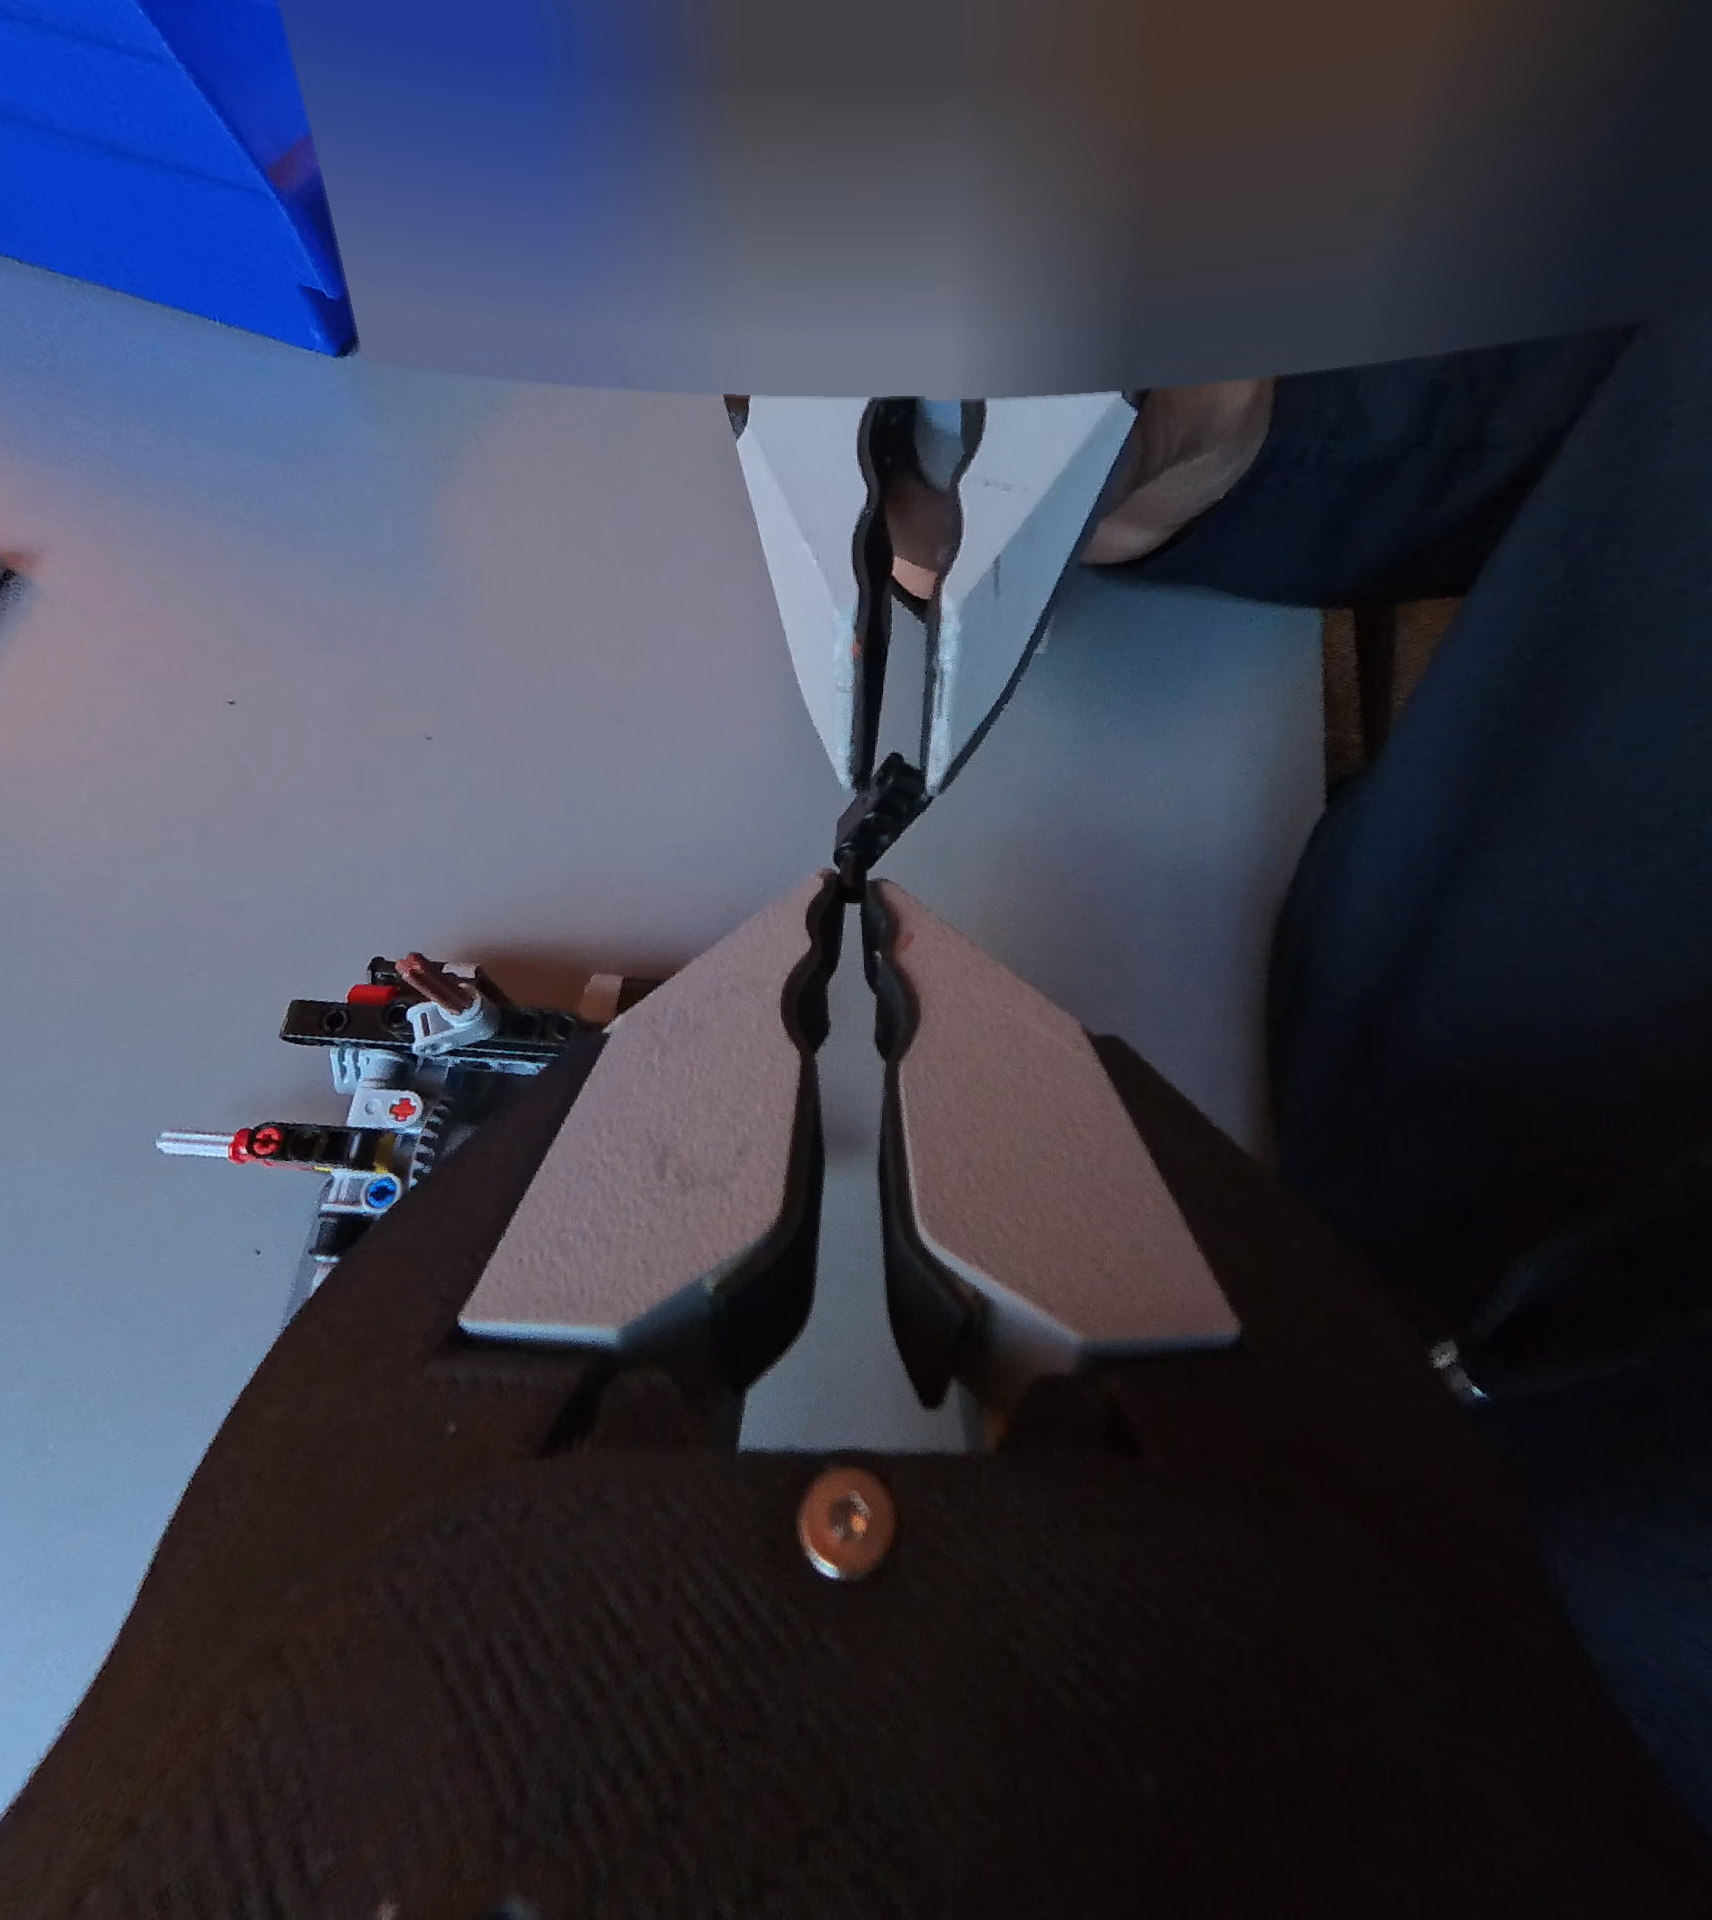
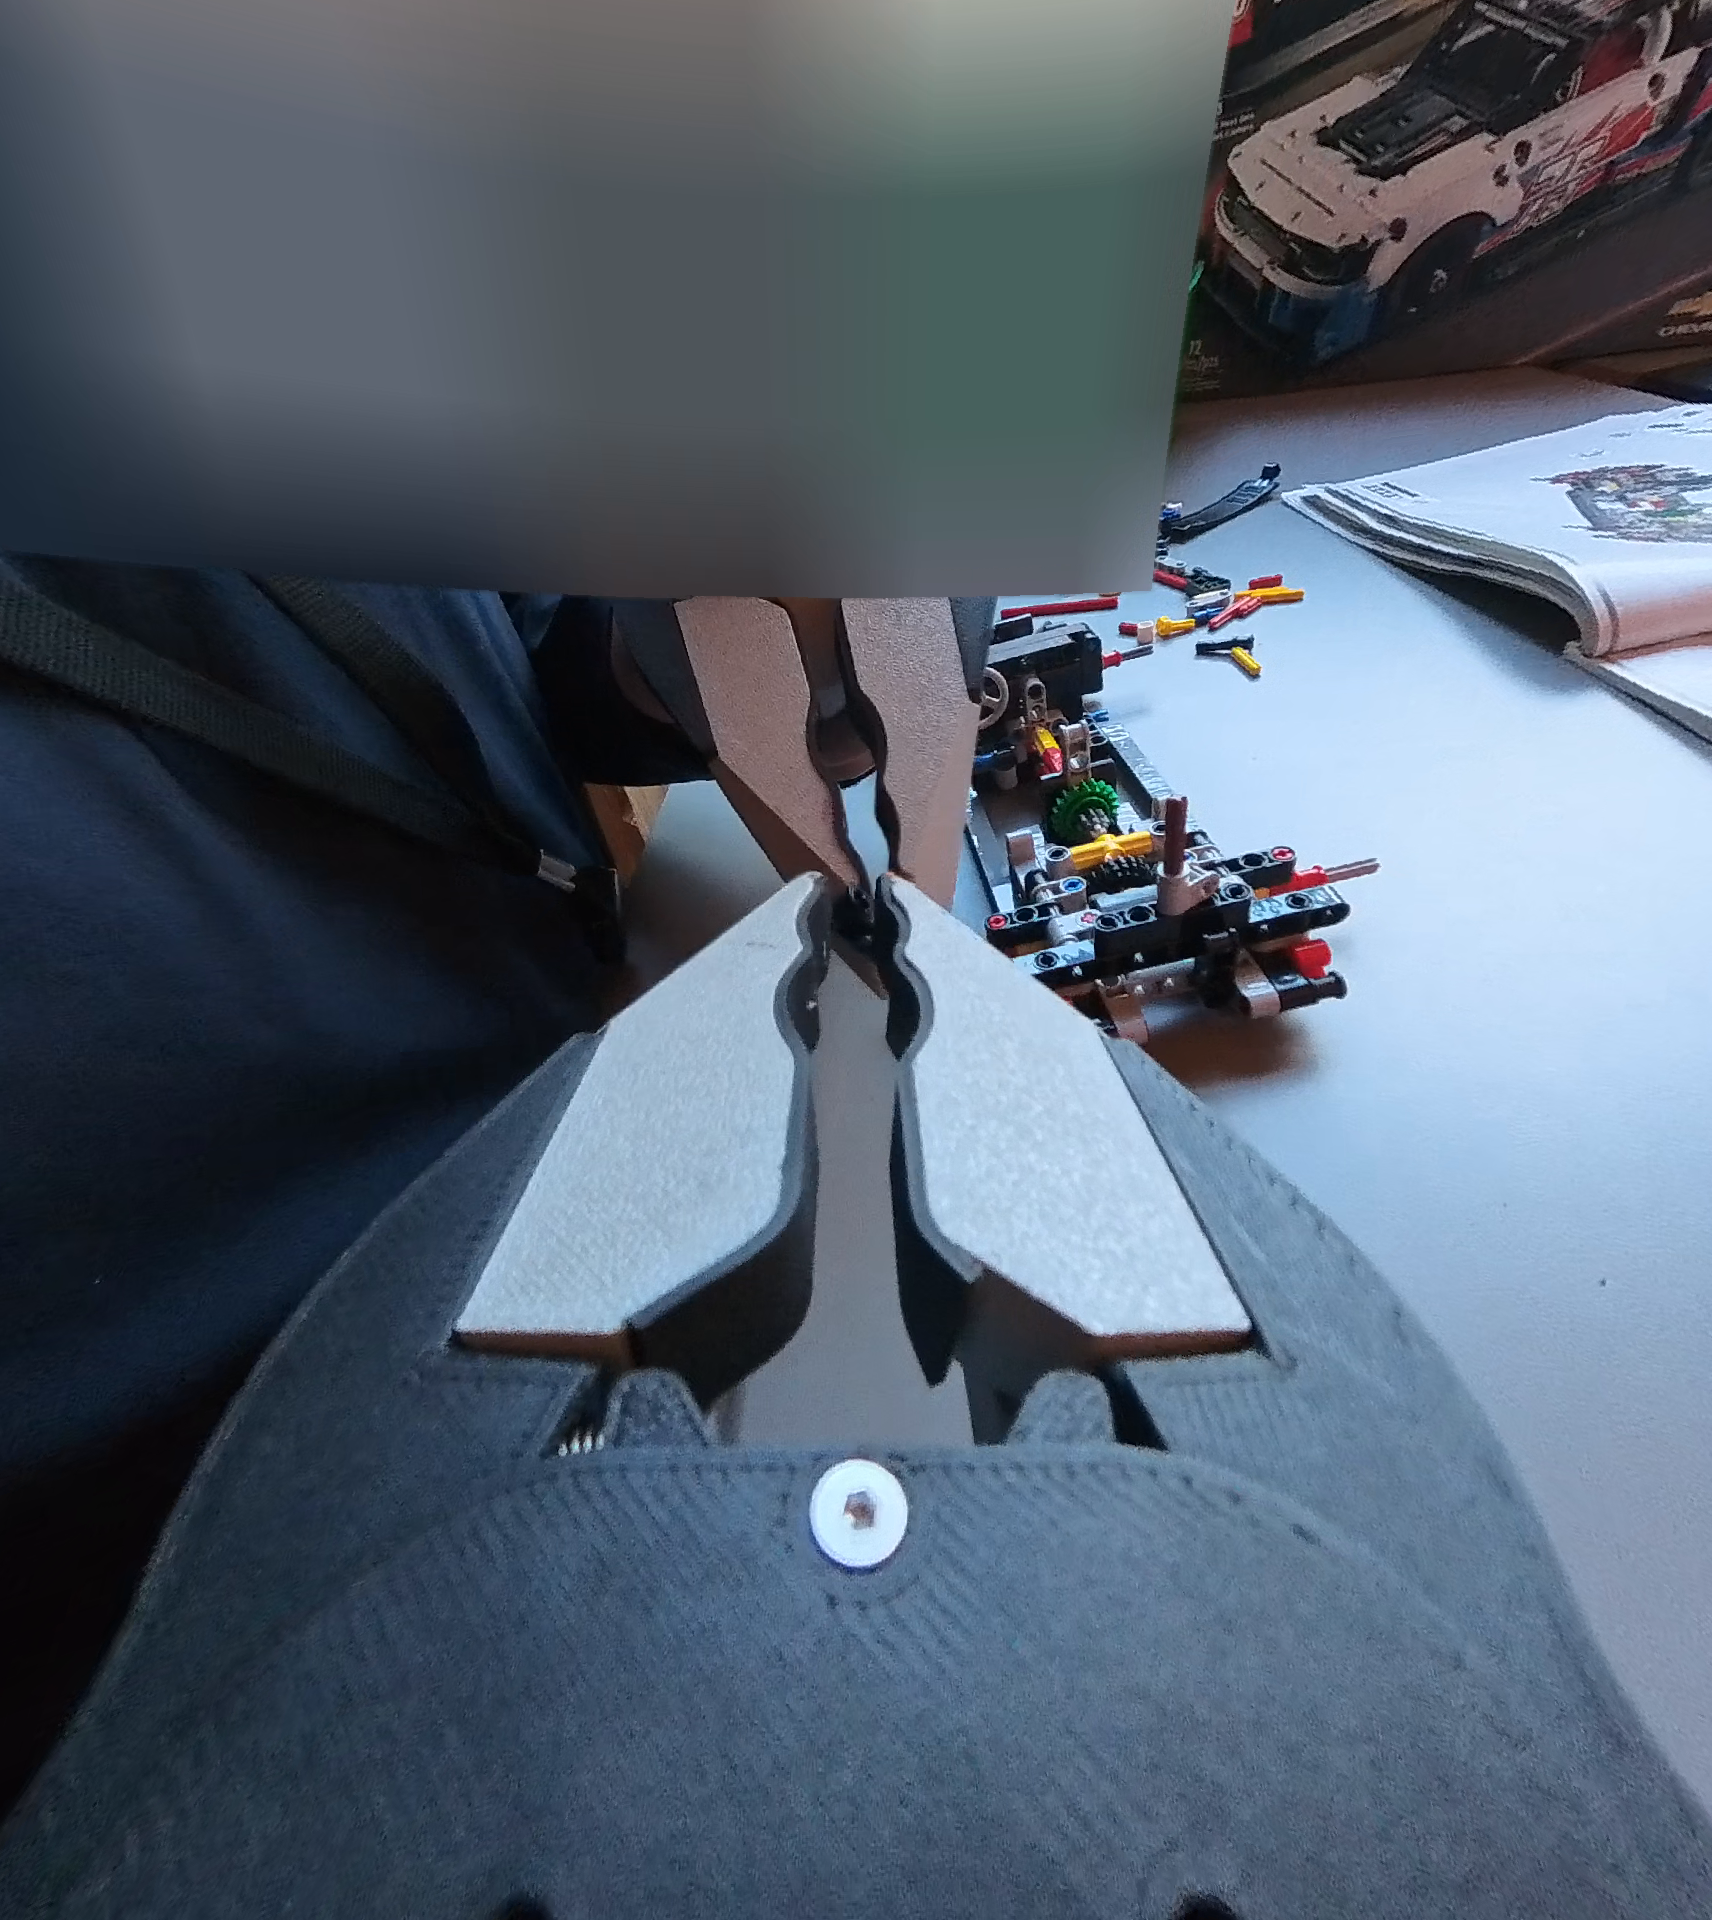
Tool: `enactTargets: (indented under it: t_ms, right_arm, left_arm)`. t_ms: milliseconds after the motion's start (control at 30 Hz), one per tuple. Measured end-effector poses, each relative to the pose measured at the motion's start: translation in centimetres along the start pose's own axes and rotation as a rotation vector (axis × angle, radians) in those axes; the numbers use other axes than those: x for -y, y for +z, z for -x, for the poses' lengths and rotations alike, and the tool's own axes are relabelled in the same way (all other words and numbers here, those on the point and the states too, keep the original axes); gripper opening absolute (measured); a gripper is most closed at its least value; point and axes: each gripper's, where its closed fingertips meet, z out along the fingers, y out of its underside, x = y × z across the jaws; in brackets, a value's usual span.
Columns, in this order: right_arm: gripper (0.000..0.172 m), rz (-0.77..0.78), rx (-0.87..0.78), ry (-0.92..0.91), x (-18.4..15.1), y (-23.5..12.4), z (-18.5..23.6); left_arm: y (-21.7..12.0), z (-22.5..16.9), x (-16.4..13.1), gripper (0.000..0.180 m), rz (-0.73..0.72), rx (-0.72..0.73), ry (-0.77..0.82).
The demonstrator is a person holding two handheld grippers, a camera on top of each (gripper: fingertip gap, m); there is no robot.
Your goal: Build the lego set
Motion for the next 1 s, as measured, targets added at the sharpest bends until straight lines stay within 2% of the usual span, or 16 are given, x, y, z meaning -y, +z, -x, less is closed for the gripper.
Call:
enactTargets:
  t_ms: [1000]
  right_arm:
    - [0.006, 0.005, -0.012, 0.022, -0.13, -0.19, -0.36]
  left_arm:
    - [-0.23, 0.42, 0.07, 0.001, -0.016, 0.038, 0.0]
